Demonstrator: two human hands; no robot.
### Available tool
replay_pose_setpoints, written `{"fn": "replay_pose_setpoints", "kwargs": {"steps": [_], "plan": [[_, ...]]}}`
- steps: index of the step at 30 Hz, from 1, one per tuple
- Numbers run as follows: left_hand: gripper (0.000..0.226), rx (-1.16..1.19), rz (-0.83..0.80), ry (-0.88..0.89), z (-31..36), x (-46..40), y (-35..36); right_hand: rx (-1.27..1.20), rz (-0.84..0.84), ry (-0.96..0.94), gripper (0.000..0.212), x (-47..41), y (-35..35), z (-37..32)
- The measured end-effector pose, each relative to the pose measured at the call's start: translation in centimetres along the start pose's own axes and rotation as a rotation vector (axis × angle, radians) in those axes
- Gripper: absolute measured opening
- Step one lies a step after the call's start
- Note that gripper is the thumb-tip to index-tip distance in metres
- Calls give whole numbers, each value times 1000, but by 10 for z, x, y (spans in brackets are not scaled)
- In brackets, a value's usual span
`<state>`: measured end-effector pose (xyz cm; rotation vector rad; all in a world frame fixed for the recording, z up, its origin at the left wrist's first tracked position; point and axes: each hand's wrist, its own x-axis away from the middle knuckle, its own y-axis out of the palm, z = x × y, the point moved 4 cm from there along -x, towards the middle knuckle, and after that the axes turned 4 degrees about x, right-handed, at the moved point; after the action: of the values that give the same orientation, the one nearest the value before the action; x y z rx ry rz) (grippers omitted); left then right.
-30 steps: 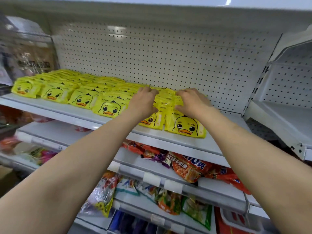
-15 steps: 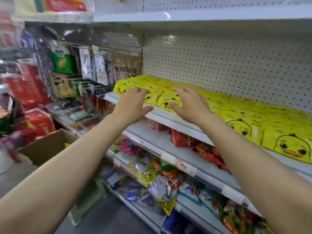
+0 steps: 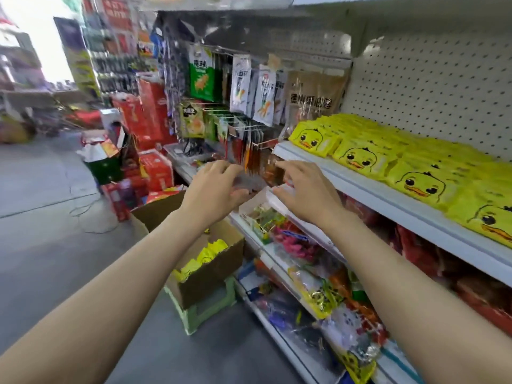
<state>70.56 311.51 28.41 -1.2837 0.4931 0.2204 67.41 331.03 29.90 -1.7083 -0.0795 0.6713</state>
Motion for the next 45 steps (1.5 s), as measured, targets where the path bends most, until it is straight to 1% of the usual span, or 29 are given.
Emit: {"fn": "replay_pose_setpoints", "kwargs": {"steps": [3,9,14,18,22,28,31,35,39,43,45], "plan": [[51,4,-19,-68,-44,-7,21,-9,-38,-59,58,-41,43,-16],[54,-31,-102,-147,-146,-54,80,-77,-151,-99,58,-143,154,-31],[51,-13,-266,-235,-237,-101,157,-99,-337,-94,58,-222,261,-33],[51,16,-449,-324,-292,-115,228,-152,-513,-70,56,-252,356,-29],[55,76,-629,-403,-333,-94,300,-206,-770,-6,58,-244,442,-26],[64,206,-935,-490,-375,-38,396,-222,-1068,148,62,-198,556,-30],[65,277,-1039,-469,-389,-17,439,-198,-1120,218,57,-176,599,-29],[65,356,-1129,-426,-403,0,488,-182,-1175,304,55,-162,637,-33],[70,393,-1195,-496,-419,12,528,-226,-1185,411,57,-153,671,-37],[82,451,-1256,-586,-425,24,557,-233,-1184,500,62,-148,690,-35],[83,476,-1273,-627,-427,29,569,-236,-1192,532,61,-145,697,-36]]}}
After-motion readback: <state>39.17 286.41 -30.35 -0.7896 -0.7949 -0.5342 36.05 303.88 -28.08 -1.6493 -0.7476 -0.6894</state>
